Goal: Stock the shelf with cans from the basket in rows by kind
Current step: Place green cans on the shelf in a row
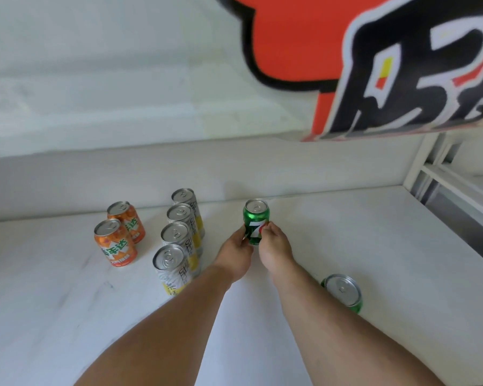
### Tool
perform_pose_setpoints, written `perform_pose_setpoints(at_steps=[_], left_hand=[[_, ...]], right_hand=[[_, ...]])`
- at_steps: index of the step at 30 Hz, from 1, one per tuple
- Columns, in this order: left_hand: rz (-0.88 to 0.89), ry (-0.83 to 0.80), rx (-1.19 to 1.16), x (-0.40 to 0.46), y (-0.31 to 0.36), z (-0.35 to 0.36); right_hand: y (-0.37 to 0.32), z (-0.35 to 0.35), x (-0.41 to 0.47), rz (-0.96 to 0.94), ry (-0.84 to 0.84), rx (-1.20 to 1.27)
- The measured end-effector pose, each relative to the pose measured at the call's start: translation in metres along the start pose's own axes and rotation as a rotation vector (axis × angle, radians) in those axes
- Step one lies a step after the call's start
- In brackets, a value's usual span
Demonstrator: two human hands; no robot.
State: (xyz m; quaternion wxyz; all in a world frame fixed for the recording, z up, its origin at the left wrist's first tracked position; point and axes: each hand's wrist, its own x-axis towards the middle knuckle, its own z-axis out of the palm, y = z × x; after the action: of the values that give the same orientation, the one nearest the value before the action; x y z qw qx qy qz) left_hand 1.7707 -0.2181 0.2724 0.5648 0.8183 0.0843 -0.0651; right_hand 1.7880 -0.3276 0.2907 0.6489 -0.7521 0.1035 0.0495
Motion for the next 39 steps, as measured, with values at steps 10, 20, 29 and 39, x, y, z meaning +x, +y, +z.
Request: perform_pose_setpoints(at_steps=[10,20,29,39], left_hand=[[-0.078,-0.007,-0.063,-0.06,-0.004,0.009],[-0.049,-0.108,-0.077,-0.148,0.011,0.038],[-0.028,-0.215,-0.046,-0.164,0.028,0.081],[0.007,-0.182,-0.064,-0.173,0.024,0.095]], right_hand=[[-0.002,-0.012,-0.065,0.041,-0.09,-0.028],[0.03,-0.093,-0.183,0.037,-0.108,0.011],[0.064,-0.174,-0.174,0.157,0.365,-0.014],[0.062,-0.168,-0.136,0.138,0.021,-0.01]])
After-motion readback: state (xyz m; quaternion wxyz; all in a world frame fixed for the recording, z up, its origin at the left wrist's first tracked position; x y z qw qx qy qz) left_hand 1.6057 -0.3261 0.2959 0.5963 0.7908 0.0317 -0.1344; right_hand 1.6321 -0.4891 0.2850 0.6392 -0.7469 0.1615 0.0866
